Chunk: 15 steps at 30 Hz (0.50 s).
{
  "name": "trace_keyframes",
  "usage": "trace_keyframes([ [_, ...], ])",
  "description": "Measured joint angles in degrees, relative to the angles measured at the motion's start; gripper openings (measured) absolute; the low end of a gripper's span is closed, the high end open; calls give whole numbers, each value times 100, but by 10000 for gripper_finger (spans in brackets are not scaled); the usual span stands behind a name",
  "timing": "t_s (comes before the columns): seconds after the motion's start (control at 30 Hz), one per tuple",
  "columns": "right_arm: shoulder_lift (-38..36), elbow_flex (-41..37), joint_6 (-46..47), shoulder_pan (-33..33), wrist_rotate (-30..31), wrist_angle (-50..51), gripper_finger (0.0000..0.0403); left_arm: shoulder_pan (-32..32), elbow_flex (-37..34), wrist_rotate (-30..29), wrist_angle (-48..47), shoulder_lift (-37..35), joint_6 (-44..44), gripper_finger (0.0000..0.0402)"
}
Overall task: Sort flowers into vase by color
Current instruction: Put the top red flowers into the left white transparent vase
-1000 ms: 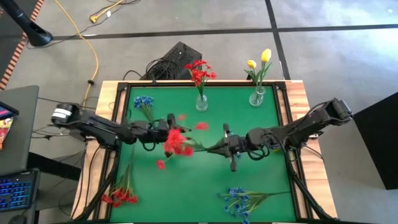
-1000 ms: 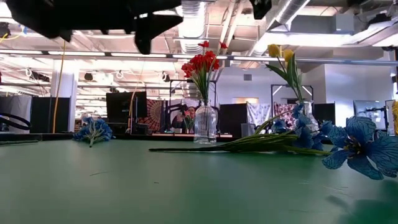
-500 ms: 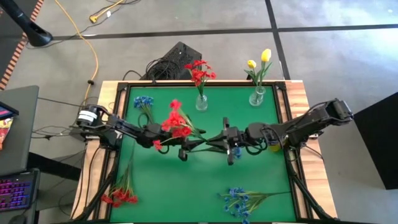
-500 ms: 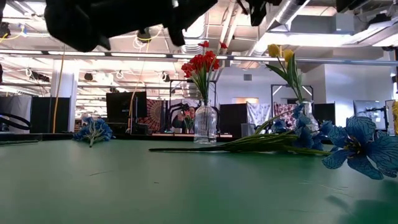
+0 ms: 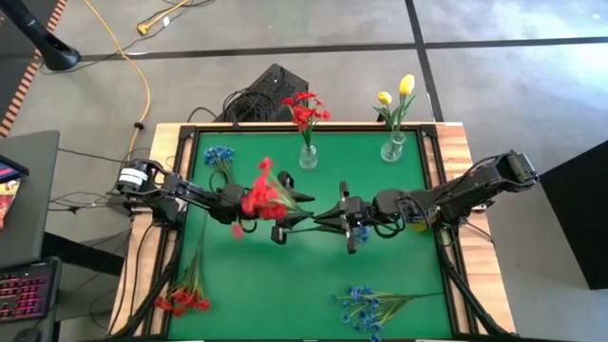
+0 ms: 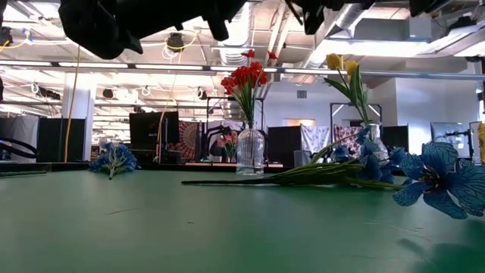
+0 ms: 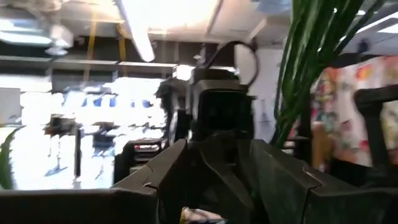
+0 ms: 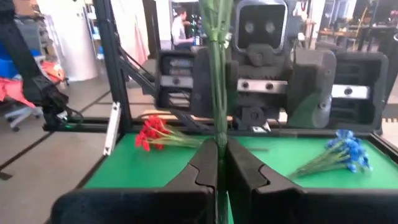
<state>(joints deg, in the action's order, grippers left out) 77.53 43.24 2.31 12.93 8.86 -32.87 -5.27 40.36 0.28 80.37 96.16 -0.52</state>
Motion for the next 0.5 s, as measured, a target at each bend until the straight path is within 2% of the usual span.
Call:
trace_keyframes([
  [0.13, -15, 2, -33, 4, -4, -68, 40, 119, -2, 444, -163, -117, -248, 165],
  [0.33, -26, 2, -68, 0, 26, -122, 40, 224, -12, 515, -1060, -327, -471, 165],
  [0.5, -34, 2, -69, -36, 30, -198, 40, 211, -17, 553, -1099, -350, -462, 165],
])
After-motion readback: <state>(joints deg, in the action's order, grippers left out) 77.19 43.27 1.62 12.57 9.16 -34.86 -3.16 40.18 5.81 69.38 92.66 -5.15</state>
